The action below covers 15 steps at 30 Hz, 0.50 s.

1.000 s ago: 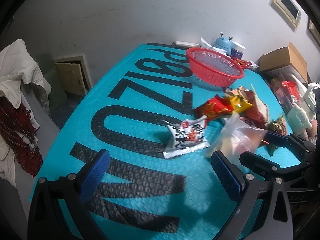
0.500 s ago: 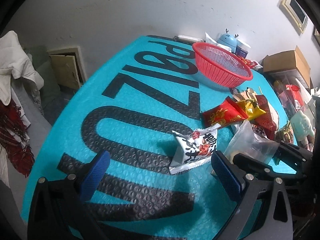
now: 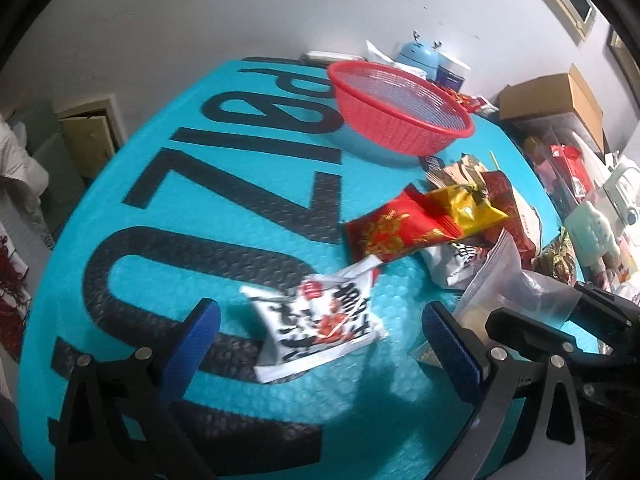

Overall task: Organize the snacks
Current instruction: 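Move the left tool to the white printed packet while the right tool reaches the clear plastic bag, then close the left tool on the white packet while the right tool grips the clear bag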

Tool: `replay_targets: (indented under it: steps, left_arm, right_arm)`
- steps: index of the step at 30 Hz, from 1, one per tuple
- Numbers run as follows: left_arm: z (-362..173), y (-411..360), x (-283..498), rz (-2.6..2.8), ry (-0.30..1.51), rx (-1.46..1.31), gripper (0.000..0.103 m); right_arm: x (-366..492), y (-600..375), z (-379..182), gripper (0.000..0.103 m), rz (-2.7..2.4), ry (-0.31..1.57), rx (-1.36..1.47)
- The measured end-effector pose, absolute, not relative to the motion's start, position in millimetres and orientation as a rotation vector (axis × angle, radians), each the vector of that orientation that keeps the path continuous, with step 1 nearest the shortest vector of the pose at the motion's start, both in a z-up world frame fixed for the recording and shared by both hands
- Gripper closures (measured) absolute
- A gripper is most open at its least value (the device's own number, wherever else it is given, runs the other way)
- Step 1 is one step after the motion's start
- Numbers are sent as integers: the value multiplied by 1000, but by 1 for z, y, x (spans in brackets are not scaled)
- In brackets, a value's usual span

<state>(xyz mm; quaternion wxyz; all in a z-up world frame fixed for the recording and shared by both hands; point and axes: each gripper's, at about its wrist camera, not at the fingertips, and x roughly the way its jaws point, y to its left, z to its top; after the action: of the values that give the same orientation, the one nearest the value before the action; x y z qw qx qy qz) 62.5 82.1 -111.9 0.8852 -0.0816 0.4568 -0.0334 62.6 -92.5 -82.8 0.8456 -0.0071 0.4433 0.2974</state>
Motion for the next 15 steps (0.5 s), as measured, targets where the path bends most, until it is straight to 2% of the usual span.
replay_targets:
  steps: [7, 9, 11, 15]
  left_arm:
    - [-122, 73, 71, -60, 978, -148, 14]
    - [-122, 71, 70, -55, 966, -119, 38]
    - [-121, 69, 69, -50, 954, -96, 51]
    - [-120, 69, 66, -76, 953, -109, 55]
  right_arm:
    - [63, -100, -81, 67, 626, 927, -7]
    - [62, -99, -81, 67, 626, 926, -10]
    - [62, -100, -81, 67, 626, 923, -10]
    - [61, -102, -81, 67, 625, 924, -1]
